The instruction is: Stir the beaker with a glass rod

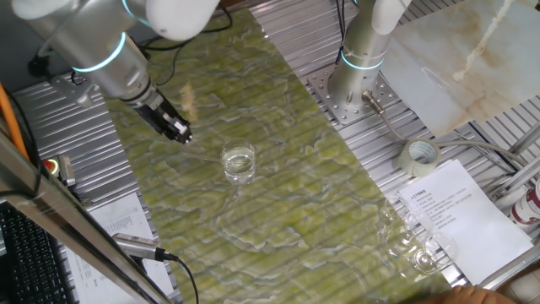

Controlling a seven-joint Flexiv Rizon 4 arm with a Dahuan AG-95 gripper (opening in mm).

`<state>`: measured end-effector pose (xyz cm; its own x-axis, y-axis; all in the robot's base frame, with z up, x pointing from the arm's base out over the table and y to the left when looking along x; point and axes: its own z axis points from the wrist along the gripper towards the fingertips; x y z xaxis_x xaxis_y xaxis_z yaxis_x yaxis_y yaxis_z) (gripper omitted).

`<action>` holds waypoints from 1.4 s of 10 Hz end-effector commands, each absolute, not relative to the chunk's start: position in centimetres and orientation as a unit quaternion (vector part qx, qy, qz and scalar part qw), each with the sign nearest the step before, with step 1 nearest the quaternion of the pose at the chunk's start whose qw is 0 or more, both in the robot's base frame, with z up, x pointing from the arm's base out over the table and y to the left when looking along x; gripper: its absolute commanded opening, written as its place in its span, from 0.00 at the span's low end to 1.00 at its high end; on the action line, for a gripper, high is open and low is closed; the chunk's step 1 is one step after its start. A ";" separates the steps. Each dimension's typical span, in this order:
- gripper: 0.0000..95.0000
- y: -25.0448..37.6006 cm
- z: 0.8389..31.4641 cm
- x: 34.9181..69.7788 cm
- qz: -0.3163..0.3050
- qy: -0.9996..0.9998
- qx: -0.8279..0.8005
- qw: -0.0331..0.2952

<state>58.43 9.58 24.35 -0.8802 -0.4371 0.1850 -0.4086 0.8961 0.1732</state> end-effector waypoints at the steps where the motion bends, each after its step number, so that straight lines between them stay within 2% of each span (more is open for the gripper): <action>1: 0.20 10.2 24.0 58.6 -0.064 -0.968 0.217 0.111; 14: 0.20 11.8 23.2 58.5 -0.075 -0.966 0.223 0.110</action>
<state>58.53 11.87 23.15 -0.8765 -0.4470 0.1787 -0.4142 0.8894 0.1932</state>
